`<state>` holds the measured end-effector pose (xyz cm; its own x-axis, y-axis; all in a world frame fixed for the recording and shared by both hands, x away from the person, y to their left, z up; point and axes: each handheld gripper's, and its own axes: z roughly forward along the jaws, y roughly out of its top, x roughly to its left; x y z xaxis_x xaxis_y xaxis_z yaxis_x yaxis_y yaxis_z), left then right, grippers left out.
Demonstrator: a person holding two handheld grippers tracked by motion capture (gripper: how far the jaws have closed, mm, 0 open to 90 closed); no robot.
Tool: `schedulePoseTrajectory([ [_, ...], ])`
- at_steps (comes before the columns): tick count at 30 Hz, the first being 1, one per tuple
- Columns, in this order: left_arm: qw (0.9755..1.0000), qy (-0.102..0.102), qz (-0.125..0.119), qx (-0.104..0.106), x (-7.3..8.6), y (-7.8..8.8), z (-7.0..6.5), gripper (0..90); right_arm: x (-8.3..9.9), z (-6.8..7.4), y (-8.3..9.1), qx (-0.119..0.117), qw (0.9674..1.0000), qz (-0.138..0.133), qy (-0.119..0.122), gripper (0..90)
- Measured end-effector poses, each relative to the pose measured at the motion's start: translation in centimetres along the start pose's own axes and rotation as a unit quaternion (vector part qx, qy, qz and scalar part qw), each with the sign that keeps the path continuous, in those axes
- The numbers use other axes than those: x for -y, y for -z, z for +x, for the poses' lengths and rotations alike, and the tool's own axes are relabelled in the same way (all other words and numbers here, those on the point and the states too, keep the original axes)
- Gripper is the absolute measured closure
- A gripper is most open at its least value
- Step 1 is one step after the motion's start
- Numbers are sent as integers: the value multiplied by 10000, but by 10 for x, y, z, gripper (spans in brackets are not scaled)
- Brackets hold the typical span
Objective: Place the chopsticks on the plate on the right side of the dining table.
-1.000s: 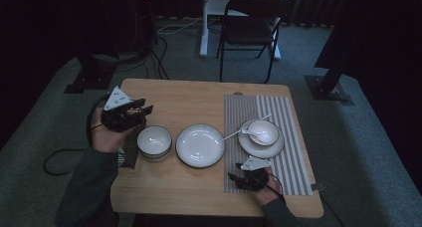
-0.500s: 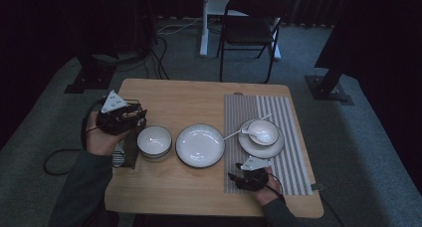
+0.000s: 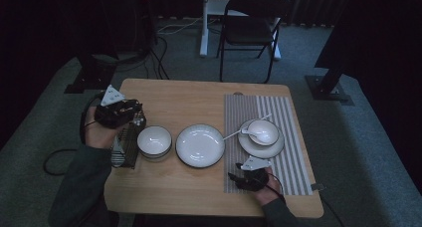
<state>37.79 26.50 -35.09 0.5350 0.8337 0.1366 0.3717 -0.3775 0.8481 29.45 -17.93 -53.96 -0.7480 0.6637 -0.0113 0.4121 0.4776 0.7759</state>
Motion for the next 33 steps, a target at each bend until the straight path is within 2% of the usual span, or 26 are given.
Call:
schedulePoseTrajectory([
  [10,9998,-48,150,-82,-7,-8,17,746,0,0,0,-2,10000,10,0,483],
  [20,9998,-20,203,-76,-9,-15,23,748,0,0,0,-1,10000,3,-2,483],
  [28,9989,-45,431,-160,-5,-27,26,749,0,0,0,0,10000,1,1,483],
  [33,9988,-55,425,-255,-4,-27,27,760,0,0,0,-2,10000,8,3,483],
])
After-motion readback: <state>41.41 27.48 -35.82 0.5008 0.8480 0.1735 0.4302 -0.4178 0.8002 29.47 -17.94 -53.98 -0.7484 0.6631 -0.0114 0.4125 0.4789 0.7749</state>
